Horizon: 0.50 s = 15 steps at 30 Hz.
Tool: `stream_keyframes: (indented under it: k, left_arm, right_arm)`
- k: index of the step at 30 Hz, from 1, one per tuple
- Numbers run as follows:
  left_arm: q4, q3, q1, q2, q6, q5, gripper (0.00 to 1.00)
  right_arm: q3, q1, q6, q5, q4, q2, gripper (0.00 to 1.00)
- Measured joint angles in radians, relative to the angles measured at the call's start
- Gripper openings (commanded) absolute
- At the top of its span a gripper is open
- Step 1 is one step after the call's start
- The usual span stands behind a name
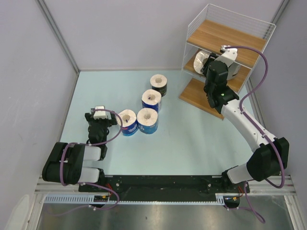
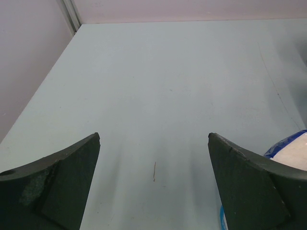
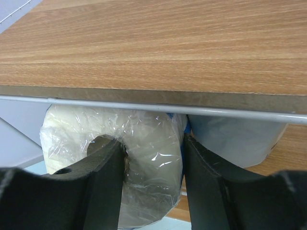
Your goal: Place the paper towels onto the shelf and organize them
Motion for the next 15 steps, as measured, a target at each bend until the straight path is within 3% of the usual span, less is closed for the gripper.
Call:
stream_keyframes:
  k: [8,15]
  left_arm:
    - [0.000,0.000,0.000,0.000,0.000,0.000,1.00]
    - [0.000,0.000,0.000,0.000,0.000,0.000,1.00]
  right_arm:
    - [0.010,0.000,-0.002,0.012,0.002,0.000,0.70]
    - [0.022,0.000,-0.003,0.025,0.014,0.000,0.71]
